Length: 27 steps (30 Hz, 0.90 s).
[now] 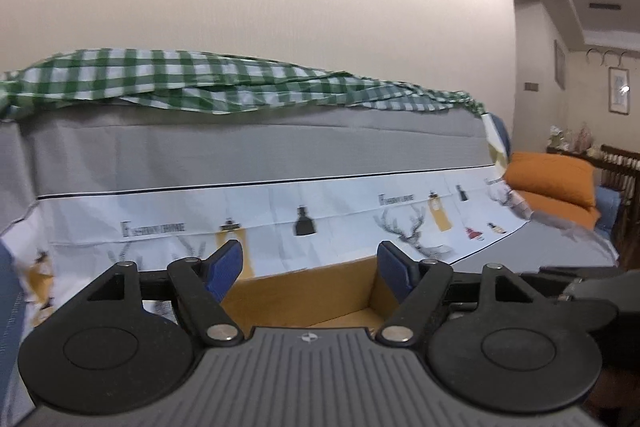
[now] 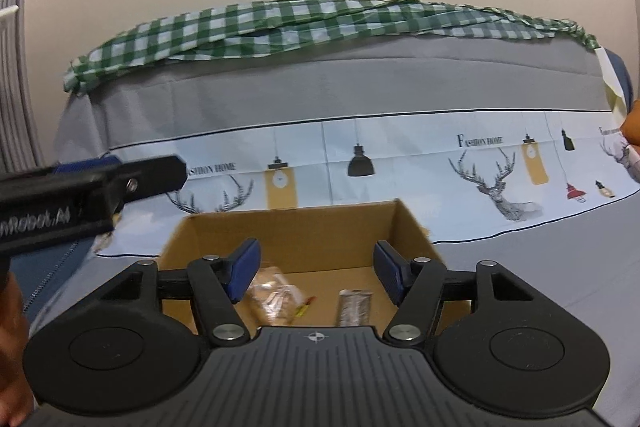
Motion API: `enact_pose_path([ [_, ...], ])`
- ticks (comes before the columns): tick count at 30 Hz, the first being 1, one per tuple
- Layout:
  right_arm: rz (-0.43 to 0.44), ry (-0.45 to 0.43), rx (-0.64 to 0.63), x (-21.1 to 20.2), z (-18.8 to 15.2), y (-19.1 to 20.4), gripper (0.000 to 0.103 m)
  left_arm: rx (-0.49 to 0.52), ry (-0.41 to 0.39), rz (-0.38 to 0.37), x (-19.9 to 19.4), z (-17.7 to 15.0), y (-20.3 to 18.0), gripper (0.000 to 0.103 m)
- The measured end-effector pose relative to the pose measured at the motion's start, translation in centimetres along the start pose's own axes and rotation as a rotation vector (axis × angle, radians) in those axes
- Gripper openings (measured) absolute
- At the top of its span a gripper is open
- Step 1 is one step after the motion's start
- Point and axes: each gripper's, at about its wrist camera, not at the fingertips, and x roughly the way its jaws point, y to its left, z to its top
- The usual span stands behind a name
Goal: Organize snacks
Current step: 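Move both tools back to the grain cake and red candy on the sofa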
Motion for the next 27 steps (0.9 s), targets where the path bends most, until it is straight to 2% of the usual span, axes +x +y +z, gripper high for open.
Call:
enact_pose_path([
  [5, 0.012, -0.055, 0.030, -1.1, -0.5, 1.1, 0.065, 0.025, 0.068, 0.047, -3.4, -0.3, 2.8, 0.079],
  [6, 0.031, -0.075, 0.040, -1.4, -0.7, 1.4, 0.068, 0.027, 0.080, 0.060, -4.0, -0.3, 3.6, 0.079],
  [7, 0.045, -0.088, 0.044, -1.7, -0.9, 1.6, 0.071, 0.024, 0.098, 0.068, -4.5, -0.3, 4.6, 0.079],
  [11, 0.077, -0.118, 0.031, -2.6, -1.1, 3.1, 0.072, -0.017, 0.166, 0.088, -5.7, -0.8, 8.9, 0.078],
  [14, 0.109, -0.095, 0.033, -2.7, -1.3, 4.0, 0.072, -0.076, 0.213, 0.128, -6.8, -3.1, 12.0, 0.059],
  [15, 0.120, -0.083, 0.033, -2.8, -1.3, 4.3, 0.072, -0.081, 0.281, 0.162, -6.5, -3.6, 12.6, 0.038],
  [16, 0.132, -0.073, 0.030, -2.9, -1.5, 4.8, 0.072, -0.086, 0.298, 0.209, -6.5, -3.7, 13.2, 0.029],
  [20, 0.197, -0.050, -0.016, -3.4, -1.9, 6.8, 0.069, -0.113, 0.316, 0.220, -6.4, -3.8, 14.4, 0.028],
  [25, 0.301, -0.028, -0.079, -4.1, -2.5, 10.3, 0.035, -0.141, 0.358, 0.242, -5.5, -4.0, 15.1, 0.029],
  [27, 0.355, -0.002, -0.093, -4.2, -3.1, 11.9, 0.028, -0.178, 0.365, 0.265, -5.2, -3.9, 15.8, 0.029],
])
